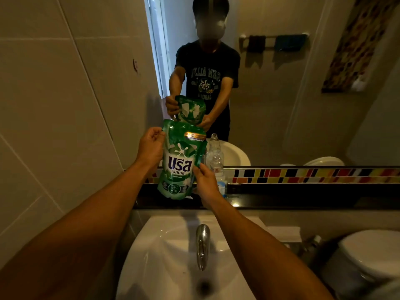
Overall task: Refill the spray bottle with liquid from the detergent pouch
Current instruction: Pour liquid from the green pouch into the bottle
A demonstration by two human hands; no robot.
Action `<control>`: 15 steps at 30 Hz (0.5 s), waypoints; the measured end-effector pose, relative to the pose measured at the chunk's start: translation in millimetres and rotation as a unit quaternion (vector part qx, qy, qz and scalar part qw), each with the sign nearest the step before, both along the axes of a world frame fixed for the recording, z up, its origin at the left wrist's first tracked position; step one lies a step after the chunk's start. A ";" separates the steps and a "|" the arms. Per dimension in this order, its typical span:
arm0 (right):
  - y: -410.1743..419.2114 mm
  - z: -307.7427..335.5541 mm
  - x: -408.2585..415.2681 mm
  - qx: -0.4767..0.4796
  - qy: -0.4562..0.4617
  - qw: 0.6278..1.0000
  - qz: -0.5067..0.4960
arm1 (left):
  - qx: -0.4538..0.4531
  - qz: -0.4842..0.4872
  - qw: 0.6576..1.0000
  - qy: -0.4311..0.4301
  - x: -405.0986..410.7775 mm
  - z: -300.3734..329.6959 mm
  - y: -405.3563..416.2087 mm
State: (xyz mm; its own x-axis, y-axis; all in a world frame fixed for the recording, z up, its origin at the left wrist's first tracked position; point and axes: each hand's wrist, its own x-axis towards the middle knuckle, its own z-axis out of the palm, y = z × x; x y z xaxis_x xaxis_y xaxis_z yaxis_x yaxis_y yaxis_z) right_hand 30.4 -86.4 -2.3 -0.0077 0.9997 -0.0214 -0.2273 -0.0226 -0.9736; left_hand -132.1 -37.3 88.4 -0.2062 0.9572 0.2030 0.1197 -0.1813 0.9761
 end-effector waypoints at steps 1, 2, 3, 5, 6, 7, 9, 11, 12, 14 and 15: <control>-1.7 0.0 2.0 0.003 -0.001 1.000 0.001 | -0.006 0.001 1.000 0.006 -1.0 -0.2 -0.6; -2.9 -0.5 3.9 0.005 -0.003 1.000 0.001 | -0.009 -0.002 1.000 0.015 -1.2 -0.4 -0.9; -4.1 -2.2 5.5 0.007 -0.002 1.000 0.000 | -0.012 -0.007 0.999 0.029 -1.4 -0.3 -1.5; -5.4 -6.4 7.7 0.006 -0.003 1.000 -0.004 | -0.015 -0.013 0.998 0.062 -0.9 0.2 -0.1; -6.0 -8.4 8.7 0.006 -0.004 1.000 -0.008 | -0.017 -0.016 0.997 0.074 -0.6 0.2 0.9; -6.0 -11.3 9.5 0.005 -0.005 1.000 -0.012 | -0.023 -0.022 0.996 0.085 -0.7 0.4 1.8; -6.7 -15.6 10.8 0.000 -0.011 1.000 -0.015 | -0.032 -0.038 0.993 0.106 -0.6 1.2 2.2; -7.4 -19.7 10.2 -0.006 -0.014 1.000 -0.014 | -0.042 -0.050 0.990 0.127 0.5 0.7 2.5; -7.7 -21.8 9.0 -0.010 -0.015 1.000 -0.015 | -0.045 -0.054 0.988 0.136 1.3 -0.1 2.9; -8.1 -26.4 6.7 -0.019 -0.018 1.000 -0.016 | -0.050 -0.058 0.985 0.154 4.5 0.3 1.5; -8.2 -28.9 6.0 -0.021 -0.019 0.999 -0.015 | -0.053 -0.059 0.983 0.164 5.6 0.4 1.4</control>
